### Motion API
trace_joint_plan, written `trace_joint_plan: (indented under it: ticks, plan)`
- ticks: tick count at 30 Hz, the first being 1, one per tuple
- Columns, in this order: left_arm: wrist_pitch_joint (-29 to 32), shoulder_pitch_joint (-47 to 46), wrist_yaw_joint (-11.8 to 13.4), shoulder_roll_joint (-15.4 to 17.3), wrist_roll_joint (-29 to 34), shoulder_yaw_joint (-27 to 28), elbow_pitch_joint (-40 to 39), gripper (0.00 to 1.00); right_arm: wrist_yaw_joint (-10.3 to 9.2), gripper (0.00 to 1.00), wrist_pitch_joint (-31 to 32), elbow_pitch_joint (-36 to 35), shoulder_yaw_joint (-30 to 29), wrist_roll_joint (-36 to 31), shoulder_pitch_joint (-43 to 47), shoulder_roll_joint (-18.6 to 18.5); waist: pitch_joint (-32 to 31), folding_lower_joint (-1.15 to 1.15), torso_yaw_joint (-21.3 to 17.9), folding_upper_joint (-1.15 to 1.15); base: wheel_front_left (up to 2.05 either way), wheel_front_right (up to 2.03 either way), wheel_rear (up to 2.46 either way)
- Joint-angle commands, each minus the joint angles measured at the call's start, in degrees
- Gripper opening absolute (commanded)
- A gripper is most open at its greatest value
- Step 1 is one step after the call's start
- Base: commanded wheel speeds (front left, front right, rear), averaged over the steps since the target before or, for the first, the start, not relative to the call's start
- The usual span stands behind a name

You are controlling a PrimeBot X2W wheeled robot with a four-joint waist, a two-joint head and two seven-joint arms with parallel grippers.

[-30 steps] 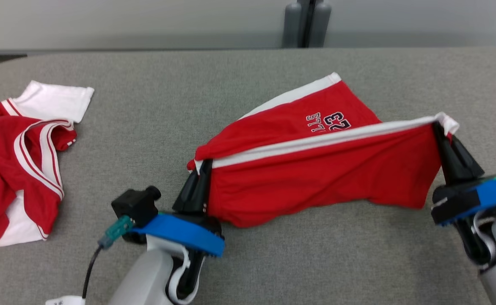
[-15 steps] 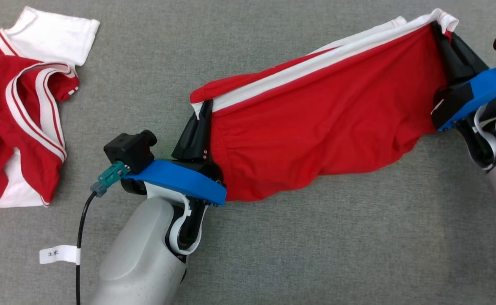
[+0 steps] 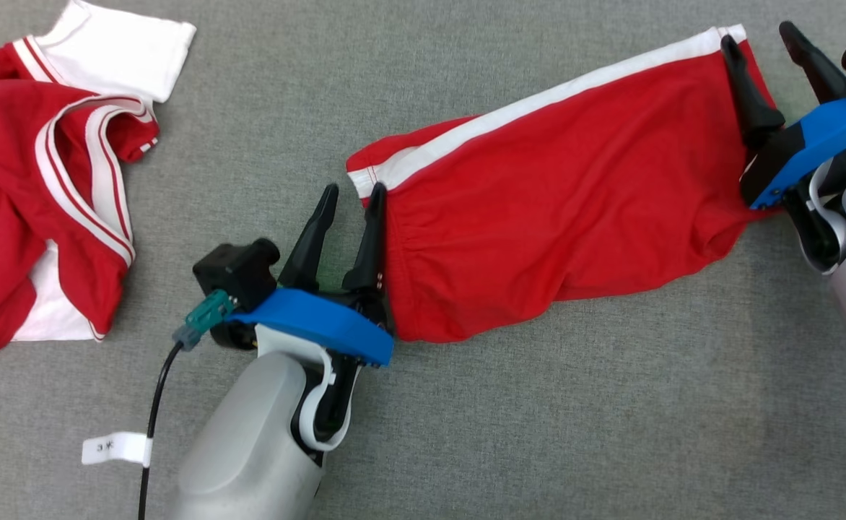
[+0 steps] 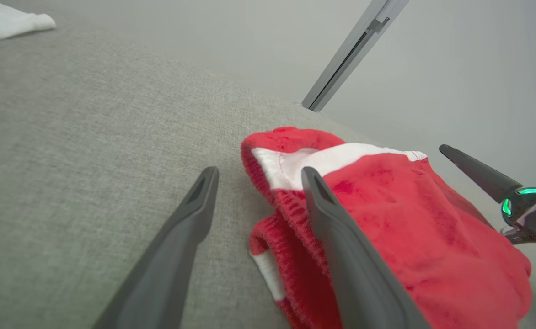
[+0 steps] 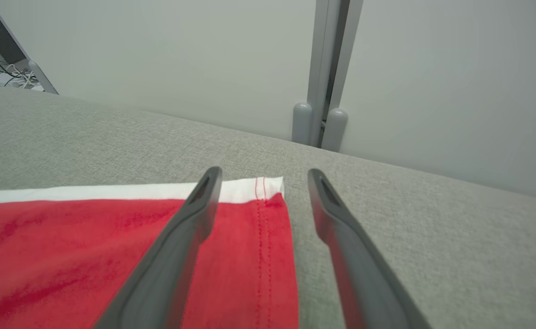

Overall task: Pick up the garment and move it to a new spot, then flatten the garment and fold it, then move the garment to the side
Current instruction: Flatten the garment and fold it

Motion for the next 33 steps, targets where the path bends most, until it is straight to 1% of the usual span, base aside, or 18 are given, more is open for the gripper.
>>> trace_joint_plan:
  ticks: [1, 2, 5, 8, 13, 14, 16, 18, 21, 27, 31, 33]
  plan:
    - [0.1, 2.0, 1.2, 0.1, 0.9, 1.0, 0.0, 1.0, -0.02, 1.0, -0.6, 1.2, 0.8, 1.1, 0.7, 0.4, -1.2, -0.01, -0.3, 0.0, 0.0, 0.0, 0.0]
    - [0.1, 2.0, 1.2, 0.1, 0.9, 1.0, 0.0, 1.0, -0.02, 1.0, -0.6, 1.2, 0.8, 1.1, 0.7, 0.4, -1.2, -0.01, -0.3, 0.0, 0.0, 0.0, 0.0]
    - [0.1, 3.9, 2.5, 0.1, 2.3, 2.0, -0.6, 1.0, -0.02, 1.0, 0.3, 3.4, 2.1, 2.1, 2.0, 0.3, -2.3, -0.01, -0.1, 0.0, 0.0, 0.0, 0.0]
    - [0.1, 5.8, 3.0, 0.1, 3.1, 2.9, -1.2, 1.0, -0.02, 1.0, 2.6, 6.1, 3.1, 2.9, 2.7, -0.1, -3.0, -0.01, 0.3, 0.0, 0.0, 0.0, 0.0]
    - [0.1, 8.1, 3.1, 0.1, 3.4, 3.9, -1.6, 1.0, -0.02, 1.0, 8.4, 10.2, 5.3, 4.4, 5.2, 0.9, -3.8, -0.01, 0.8, 0.0, 0.0, 0.0, 0.0]
    - [0.1, 8.4, 3.0, 0.1, 3.6, 4.1, -1.6, 1.0, 0.0, 0.89, 9.7, 10.6, 5.9, 4.9, 6.3, 1.3, -3.9, -0.01, 0.9, 0.0, 0.0, 0.0, 0.0]
    - [0.1, 9.0, 3.3, 0.1, 3.9, 4.7, -1.4, 1.0, 0.07, 0.0, 11.8, 10.2, 7.2, 6.0, 8.2, 1.8, -4.4, -0.01, 0.9, 0.0, 0.0, 0.0, 0.0]
    - [0.1, 9.5, 3.6, 0.1, 4.4, 5.4, -1.4, 1.0, 0.08, 0.0, 12.8, 9.2, 8.4, 7.3, 9.5, 1.8, -5.2, -0.01, 0.8, 0.0, 0.0, 0.0, 0.0]
    - [0.1, 10.6, 3.8, 0.1, 5.4, 6.3, -1.1, 1.0, 0.05, 0.0, 10.1, 7.7, 7.8, 9.7, 10.1, 0.9, -6.9, -0.01, 0.4, 0.0, 0.0, 0.0, 0.0]
    - [0.1, 14.1, 3.2, 0.1, 7.7, 8.6, 0.4, 1.0, -0.01, 0.0, 3.9, 6.9, 5.5, 14.9, 13.7, 0.8, -13.3, -0.01, -1.4, 0.0, 0.0, 0.0, 0.0]
    - [0.1, 17.5, 2.7, 0.1, 9.4, 9.9, 1.5, 1.0, -0.01, 0.0, 2.4, 6.2, 5.1, 17.6, 18.0, 0.4, -17.8, -0.01, -2.7, 0.0, 0.0, 0.0, 0.0]
    - [0.1, 18.7, 2.4, 0.1, 10.3, 10.3, 1.6, 1.0, -0.01, 0.0, 2.2, 5.9, 5.2, 18.8, 19.8, -0.5, -19.1, -0.01, -3.0, 0.0, 0.0, 0.0, 0.0]
